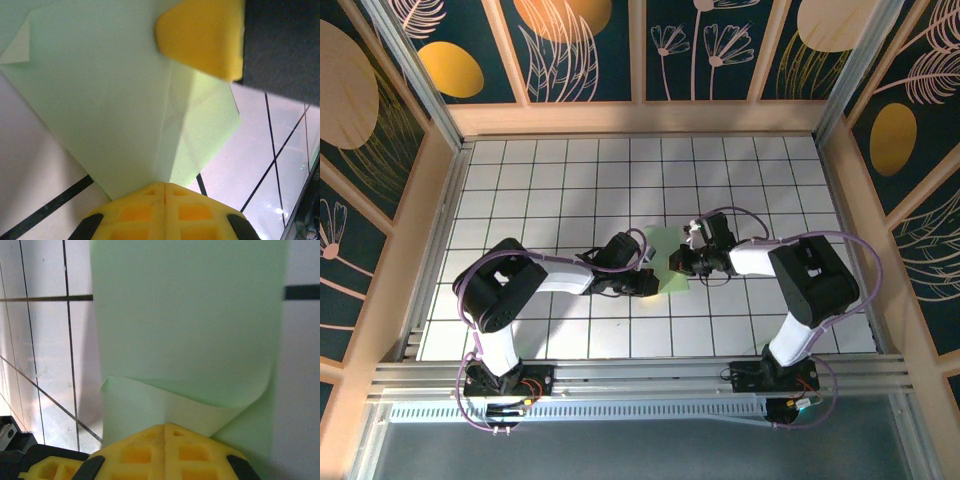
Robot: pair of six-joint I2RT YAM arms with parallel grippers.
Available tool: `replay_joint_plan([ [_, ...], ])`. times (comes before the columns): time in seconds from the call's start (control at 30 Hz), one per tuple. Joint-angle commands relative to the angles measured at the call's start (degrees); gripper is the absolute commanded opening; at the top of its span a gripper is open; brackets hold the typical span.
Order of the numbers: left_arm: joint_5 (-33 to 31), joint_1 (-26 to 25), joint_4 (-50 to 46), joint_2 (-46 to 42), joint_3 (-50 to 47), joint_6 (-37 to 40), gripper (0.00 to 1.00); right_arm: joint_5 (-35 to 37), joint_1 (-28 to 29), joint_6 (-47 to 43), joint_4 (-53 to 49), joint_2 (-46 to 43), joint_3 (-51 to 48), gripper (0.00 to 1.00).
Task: Fold a paper plane with a square sheet of paper (fold left side to right side)
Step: Fold the triangle a second time at the center of the table.
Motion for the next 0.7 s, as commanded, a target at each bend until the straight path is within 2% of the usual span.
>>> replay_joint_plan([
  [0.0, -4.3, -0.1, -4.8, 1.9, -2.3, 0.2, 0.0, 2.2, -2.8, -1.4, 0.1, 2.0, 0.5, 0.0],
  [0.5, -4.7, -0.2, -4.2, 0.9, -2.6, 0.2, 0.0, 1.9, -10.6, -4.8, -1.1, 6.2, 6.0, 0.0],
  [0.67, -4.6, -0.2, -3.7, 0.2, -2.4, -0.2, 0.0, 2.7, -11.6, -5.7, -2.5, 1.5, 6.5, 0.0],
])
